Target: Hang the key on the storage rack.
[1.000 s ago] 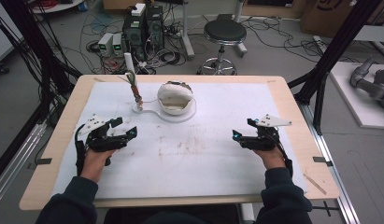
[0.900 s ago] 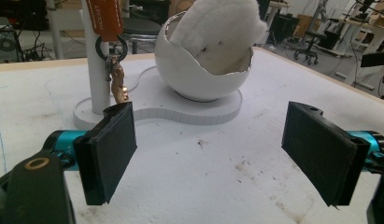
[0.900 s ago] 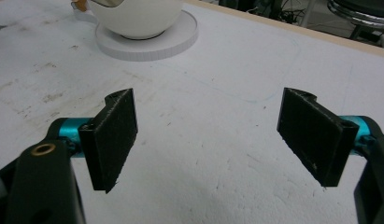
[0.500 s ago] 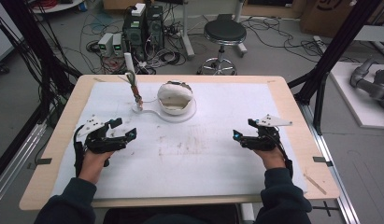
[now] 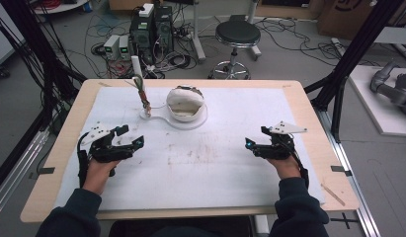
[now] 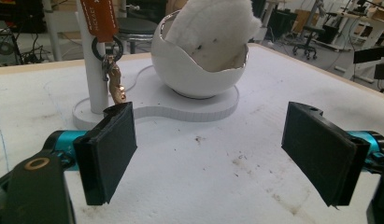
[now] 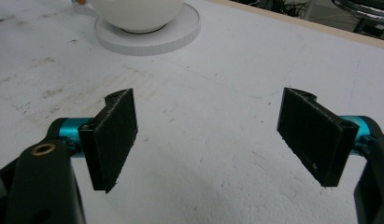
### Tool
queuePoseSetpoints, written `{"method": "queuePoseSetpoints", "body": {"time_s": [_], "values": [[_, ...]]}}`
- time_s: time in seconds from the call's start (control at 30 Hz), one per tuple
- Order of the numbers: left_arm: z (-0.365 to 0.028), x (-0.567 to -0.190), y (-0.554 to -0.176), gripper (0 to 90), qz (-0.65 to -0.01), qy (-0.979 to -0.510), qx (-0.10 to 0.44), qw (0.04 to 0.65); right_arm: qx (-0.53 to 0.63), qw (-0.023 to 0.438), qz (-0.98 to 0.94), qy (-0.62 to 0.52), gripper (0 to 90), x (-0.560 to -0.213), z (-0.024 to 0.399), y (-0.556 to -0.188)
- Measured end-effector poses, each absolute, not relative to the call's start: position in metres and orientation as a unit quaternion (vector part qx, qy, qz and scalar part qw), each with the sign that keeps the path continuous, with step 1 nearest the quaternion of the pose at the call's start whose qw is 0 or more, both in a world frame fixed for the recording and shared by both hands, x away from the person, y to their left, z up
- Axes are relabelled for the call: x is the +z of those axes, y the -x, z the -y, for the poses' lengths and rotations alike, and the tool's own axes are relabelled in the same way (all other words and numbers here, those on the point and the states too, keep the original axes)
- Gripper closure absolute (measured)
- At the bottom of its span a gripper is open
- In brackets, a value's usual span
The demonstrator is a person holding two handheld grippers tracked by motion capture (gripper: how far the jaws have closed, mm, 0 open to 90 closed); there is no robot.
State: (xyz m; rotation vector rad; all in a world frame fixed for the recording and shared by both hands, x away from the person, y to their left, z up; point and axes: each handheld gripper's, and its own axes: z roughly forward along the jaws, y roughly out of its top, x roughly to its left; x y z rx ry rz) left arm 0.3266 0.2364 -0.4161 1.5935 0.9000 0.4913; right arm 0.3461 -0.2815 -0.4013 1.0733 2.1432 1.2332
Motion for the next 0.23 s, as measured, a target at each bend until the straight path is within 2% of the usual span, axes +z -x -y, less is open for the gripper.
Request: {"method": "queuePoseSetpoints", "body": {"time_s": [0.23], "values": [[-0.2361,-0.417,-0.3272,17.7,-0.388,-0.682,0.211,0.583,0.447,0.221,-0.774,-0.39,20.4,-0.4017,0.2823,-0.3474]]}}
